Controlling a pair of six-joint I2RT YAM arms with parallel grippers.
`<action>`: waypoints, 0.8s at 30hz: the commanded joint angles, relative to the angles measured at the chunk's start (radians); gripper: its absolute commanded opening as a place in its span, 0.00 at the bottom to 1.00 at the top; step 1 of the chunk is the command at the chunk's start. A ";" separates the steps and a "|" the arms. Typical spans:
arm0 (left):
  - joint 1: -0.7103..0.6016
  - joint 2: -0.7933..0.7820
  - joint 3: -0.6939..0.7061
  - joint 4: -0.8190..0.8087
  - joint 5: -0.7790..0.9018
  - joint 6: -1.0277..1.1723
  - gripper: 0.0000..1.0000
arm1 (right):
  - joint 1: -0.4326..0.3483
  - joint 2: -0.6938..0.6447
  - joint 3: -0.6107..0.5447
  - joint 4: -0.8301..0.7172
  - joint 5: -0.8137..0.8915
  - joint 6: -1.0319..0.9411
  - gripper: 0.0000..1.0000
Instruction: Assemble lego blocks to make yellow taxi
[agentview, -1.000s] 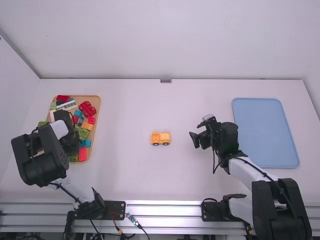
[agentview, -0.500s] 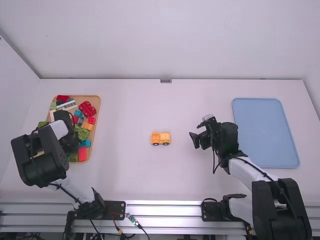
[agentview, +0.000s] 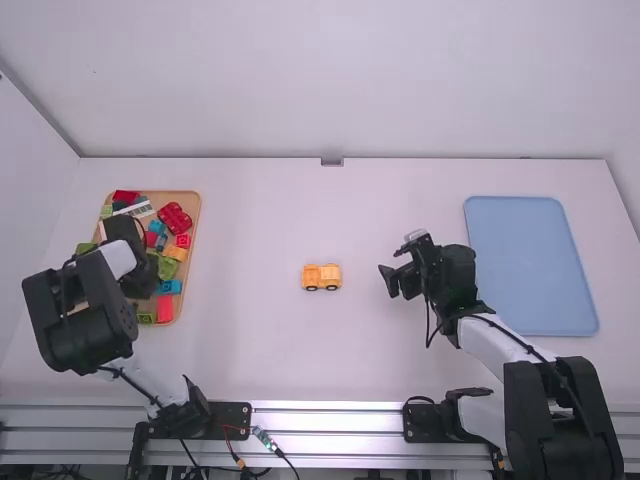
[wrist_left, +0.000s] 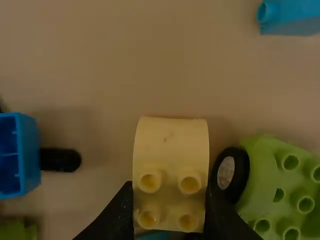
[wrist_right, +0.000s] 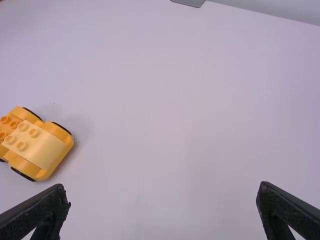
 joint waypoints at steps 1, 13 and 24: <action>0.001 -0.010 0.027 -0.027 0.004 0.038 0.02 | -0.002 -0.015 -0.008 0.003 -0.002 0.005 0.99; -0.043 -0.032 0.217 -0.277 -0.040 0.170 0.02 | -0.002 -0.015 -0.008 0.012 -0.006 0.006 0.99; -0.240 -0.108 0.218 -0.418 -0.021 0.071 0.02 | -0.002 -0.015 -0.008 0.065 -0.010 0.084 0.99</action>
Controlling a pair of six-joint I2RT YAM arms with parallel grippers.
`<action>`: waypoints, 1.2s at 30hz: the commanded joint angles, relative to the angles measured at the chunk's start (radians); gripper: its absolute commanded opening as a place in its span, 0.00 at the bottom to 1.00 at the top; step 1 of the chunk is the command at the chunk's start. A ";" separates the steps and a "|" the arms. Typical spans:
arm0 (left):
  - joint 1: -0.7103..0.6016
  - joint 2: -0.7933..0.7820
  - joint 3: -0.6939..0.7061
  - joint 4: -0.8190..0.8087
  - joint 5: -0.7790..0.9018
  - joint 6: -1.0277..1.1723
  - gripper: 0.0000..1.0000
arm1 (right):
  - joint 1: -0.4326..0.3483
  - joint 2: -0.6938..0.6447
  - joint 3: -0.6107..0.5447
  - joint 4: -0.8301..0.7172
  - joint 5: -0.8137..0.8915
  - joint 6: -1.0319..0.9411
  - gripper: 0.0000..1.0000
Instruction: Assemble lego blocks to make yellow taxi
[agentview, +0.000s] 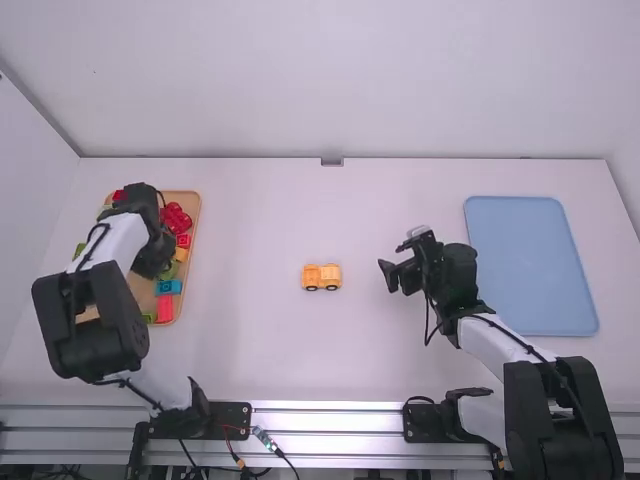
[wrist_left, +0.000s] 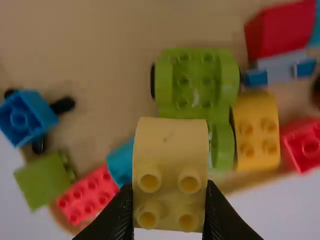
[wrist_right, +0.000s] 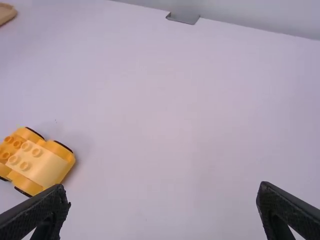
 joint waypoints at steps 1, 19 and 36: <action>-0.070 -0.027 0.011 -0.036 0.000 -0.118 0.02 | -0.002 -0.015 -0.008 0.008 -0.007 0.027 0.99; -0.513 -0.021 0.008 -0.065 0.054 -0.751 0.02 | -0.002 -0.015 -0.008 -0.016 -0.006 0.026 0.99; -0.561 -0.010 -0.196 0.249 0.133 -0.754 0.02 | -0.002 -0.015 -0.008 -0.014 -0.007 0.026 0.99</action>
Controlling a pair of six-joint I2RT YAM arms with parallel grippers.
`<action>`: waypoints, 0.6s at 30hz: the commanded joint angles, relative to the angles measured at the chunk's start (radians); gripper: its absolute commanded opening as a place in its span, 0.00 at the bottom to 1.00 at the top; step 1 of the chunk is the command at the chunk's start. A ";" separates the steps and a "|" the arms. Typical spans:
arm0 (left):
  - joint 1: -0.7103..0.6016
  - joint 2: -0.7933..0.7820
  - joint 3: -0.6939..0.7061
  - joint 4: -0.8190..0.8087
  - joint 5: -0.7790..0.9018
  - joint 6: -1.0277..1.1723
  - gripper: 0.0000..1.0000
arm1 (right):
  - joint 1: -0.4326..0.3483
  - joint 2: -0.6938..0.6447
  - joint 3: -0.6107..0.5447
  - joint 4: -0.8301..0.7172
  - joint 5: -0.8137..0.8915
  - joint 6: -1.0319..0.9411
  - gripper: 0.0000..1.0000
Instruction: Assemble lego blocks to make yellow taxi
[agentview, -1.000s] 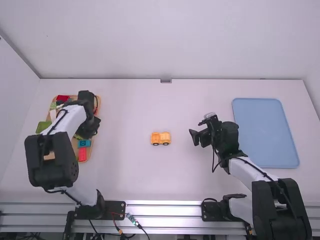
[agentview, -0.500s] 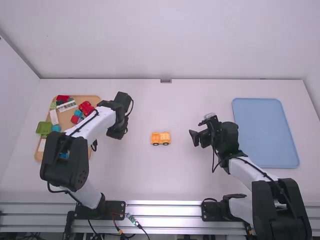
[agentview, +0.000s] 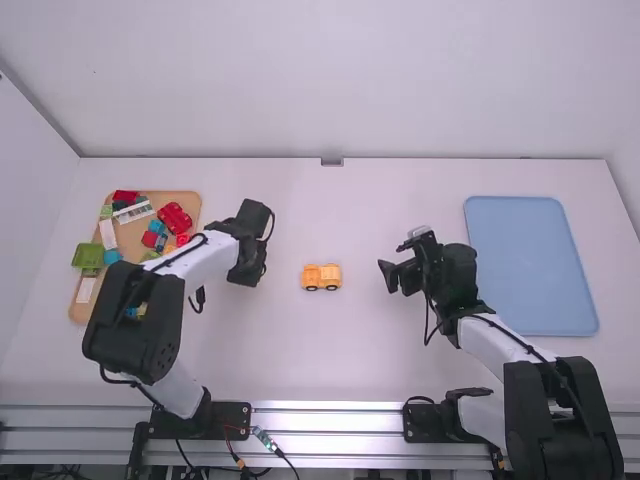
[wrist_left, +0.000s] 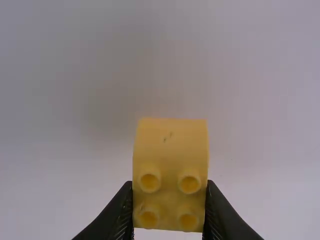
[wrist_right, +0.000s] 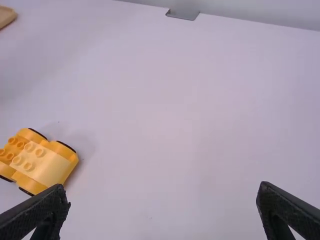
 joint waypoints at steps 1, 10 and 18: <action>-0.004 -0.006 -0.028 0.019 0.005 0.013 0.02 | -0.002 -0.015 -0.008 0.000 -0.005 0.005 0.99; -0.022 -0.006 -0.055 0.030 0.005 0.015 0.02 | 0.002 -0.015 -0.008 0.000 -0.005 0.004 0.99; -0.062 -0.006 -0.095 0.101 -0.020 0.005 0.02 | 0.025 -0.015 -0.008 0.003 -0.002 0.003 0.99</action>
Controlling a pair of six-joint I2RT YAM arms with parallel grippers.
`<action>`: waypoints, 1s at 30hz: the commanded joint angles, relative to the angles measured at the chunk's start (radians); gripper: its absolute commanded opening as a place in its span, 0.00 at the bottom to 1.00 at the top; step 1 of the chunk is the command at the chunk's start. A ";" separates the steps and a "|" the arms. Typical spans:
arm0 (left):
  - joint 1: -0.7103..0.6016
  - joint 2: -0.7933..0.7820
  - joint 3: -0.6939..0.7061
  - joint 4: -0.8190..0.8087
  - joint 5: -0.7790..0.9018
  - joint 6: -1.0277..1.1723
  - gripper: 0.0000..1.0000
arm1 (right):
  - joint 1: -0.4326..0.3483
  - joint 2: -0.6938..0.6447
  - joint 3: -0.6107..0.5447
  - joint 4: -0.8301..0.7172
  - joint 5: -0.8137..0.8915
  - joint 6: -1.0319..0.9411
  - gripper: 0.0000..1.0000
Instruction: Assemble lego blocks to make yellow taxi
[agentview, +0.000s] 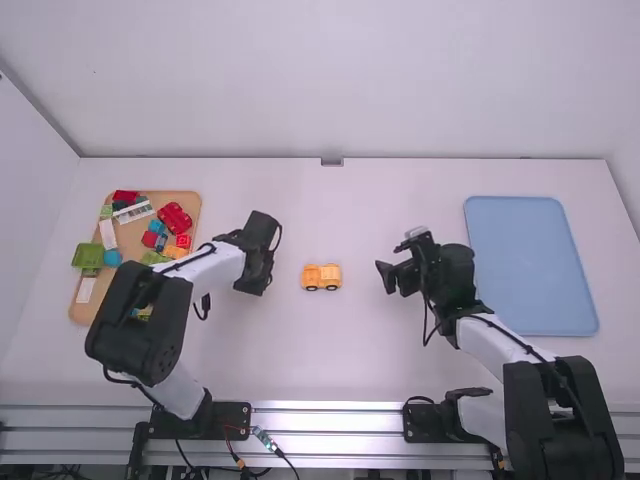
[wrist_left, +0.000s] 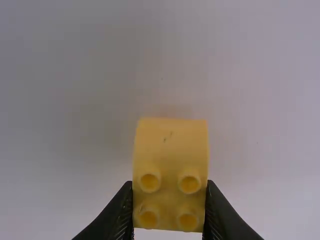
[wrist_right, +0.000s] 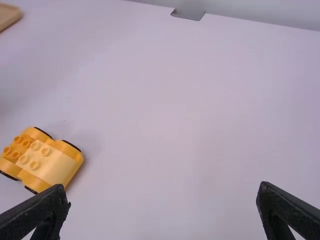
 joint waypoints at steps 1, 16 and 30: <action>-0.009 -0.006 -0.011 -0.004 -0.031 -0.002 0.02 | 0.002 -0.015 -0.008 0.002 -0.002 0.003 0.99; -0.050 -0.006 -0.011 -0.015 -0.052 -0.062 0.02 | 0.002 -0.015 -0.008 0.003 -0.002 0.003 0.99; -0.049 0.091 -0.017 0.052 0.004 -0.079 0.02 | 0.002 -0.015 -0.008 0.002 -0.002 0.003 0.99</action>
